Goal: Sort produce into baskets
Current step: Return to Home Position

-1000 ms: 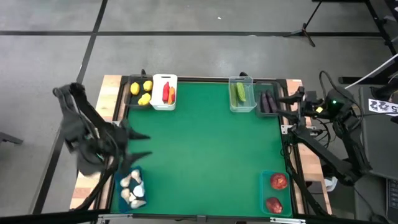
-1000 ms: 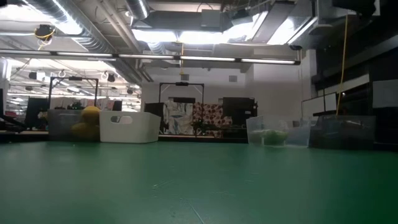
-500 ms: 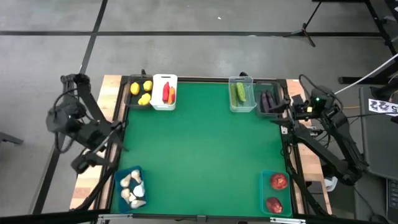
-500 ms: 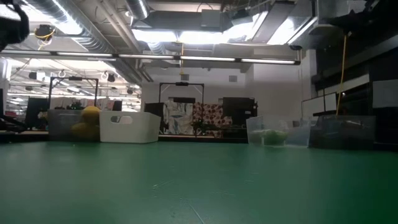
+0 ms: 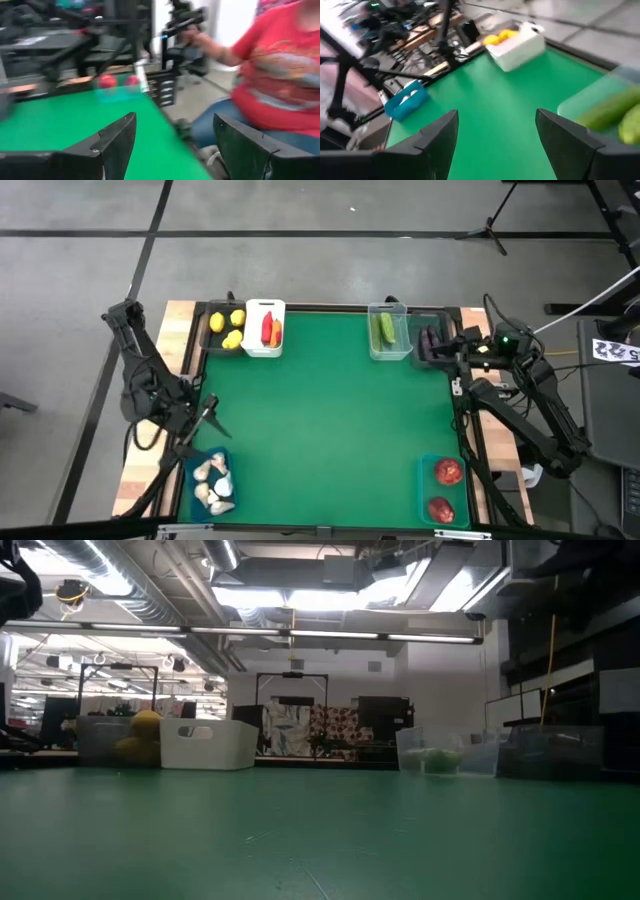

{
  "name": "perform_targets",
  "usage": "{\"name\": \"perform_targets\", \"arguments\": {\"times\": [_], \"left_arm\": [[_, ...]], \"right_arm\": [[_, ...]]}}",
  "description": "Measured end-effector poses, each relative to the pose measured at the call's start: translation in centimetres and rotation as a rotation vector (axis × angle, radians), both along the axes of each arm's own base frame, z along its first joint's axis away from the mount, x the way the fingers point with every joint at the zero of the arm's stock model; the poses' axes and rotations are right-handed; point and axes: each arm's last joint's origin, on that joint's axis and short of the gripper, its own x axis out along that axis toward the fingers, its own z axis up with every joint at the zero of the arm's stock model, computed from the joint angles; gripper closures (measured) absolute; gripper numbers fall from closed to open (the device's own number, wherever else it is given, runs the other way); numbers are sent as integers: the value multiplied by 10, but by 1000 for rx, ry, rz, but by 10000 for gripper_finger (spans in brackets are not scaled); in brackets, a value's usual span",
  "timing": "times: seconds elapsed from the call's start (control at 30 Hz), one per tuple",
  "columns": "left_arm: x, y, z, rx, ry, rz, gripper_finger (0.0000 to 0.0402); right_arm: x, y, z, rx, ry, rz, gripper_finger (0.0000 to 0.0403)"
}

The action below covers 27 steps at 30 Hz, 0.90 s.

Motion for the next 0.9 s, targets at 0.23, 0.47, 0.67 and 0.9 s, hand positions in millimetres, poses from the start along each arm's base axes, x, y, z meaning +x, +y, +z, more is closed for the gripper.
{"name": "perform_targets", "arguments": {"times": [0.23, 0.47, 0.67, 0.9], "left_arm": [[1, 4, 1, -18, -34, -16, 141], [-16, 7, 30, -114, -327, -747, 141], [-16, 11, 24, -102, -245, -849, 141], [-7, 23, 16, -69, -212, -610, 141]], "right_arm": [[3, 6, 16, -155, -178, 347, 139], [8, -1, 2, -200, -241, 431, 139], [20, -14, -26, -129, -296, 418, 139], [30, 3, -49, -229, -535, 549, 139]]}}
